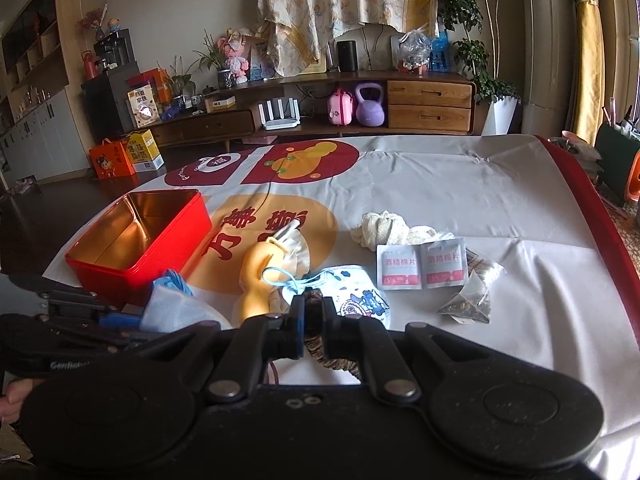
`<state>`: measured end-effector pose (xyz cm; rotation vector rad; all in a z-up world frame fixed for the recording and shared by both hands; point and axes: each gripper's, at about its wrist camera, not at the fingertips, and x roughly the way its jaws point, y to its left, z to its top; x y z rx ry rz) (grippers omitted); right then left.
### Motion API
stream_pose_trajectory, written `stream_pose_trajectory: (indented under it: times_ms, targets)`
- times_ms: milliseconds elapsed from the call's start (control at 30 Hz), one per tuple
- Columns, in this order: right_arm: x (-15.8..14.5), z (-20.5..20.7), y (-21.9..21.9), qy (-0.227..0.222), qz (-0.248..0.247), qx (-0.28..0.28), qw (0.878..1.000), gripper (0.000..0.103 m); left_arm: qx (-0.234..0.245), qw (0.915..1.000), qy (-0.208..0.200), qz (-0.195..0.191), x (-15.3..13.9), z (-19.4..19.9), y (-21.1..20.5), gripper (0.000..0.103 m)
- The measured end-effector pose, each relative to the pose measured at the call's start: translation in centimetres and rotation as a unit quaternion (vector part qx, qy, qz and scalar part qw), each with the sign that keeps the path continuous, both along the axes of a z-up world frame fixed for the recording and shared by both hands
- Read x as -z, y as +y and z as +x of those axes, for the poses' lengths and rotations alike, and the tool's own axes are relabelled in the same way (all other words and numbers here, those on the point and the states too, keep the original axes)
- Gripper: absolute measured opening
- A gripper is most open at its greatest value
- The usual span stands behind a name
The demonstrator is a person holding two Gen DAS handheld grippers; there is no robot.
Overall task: Organize soft objects
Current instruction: 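Carry the mesh cloth with the left tool while the right tool carries the scrunchie toward the red tin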
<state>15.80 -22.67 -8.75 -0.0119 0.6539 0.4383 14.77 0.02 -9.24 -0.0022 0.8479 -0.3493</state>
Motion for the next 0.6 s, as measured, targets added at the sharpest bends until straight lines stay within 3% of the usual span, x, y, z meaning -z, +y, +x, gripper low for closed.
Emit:
stream_pose_trajectory:
  times_ms: [67, 133, 500, 600]
  targets:
    - [0.0, 0.0, 0.0, 0.000, 0.000, 0.000, 1.000, 0.007, 0.006, 1.0000, -0.003, -0.002, -0.1, -0.2, -0.3, 0.040]
    - [0.0, 0.0, 0.0, 0.000, 0.000, 0.000, 1.000, 0.007, 0.010, 0.9999, -0.009, -0.004, -0.2, -0.3, -0.6, 0.060]
    - [0.5, 0.1, 0.0, 0.009, -0.002, 0.004, 1.000, 0.007, 0.020, 0.9982, -0.038, 0.040, 0.8, 1.7, -3.5, 0.061]
    - [0.6, 0.2, -0.1, 0.010, -0.002, 0.004, 1.000, 0.007, 0.021, 0.9976, -0.038, 0.055, 1.1, 2.7, -3.8, 0.056]
